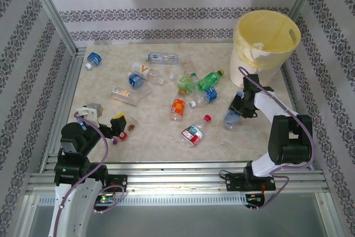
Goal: Throw the plastic bottles in the bin
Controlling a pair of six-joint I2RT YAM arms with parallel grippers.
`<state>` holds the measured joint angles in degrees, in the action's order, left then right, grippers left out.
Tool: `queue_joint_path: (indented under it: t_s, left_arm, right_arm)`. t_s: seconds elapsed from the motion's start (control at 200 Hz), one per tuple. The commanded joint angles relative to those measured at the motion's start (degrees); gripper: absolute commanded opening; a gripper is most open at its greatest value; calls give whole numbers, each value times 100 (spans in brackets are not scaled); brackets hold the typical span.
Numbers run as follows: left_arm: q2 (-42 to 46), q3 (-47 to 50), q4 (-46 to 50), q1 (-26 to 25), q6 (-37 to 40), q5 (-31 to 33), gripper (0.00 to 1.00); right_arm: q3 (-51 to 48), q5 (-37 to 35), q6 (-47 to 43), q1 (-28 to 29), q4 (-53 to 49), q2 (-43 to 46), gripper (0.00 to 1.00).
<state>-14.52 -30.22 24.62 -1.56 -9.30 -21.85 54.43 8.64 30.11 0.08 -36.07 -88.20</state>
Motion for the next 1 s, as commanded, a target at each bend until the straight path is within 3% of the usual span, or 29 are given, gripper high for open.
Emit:
queue_joint_path:
  t_s: [0.0,0.52,0.994]
  left_arm:
    - [-3,20,-177,-63,86,-54,100]
    - [-11,32,-208,-63,86,-87,100]
    - [-7,25,-212,-63,78,-126,100]
  right_arm:
    - [327,18,87,196,-94,184,31]
    - [1895,164,-99,1144,-6,855,25]
    - [3315,-598,-969,1579,743,1729,24]
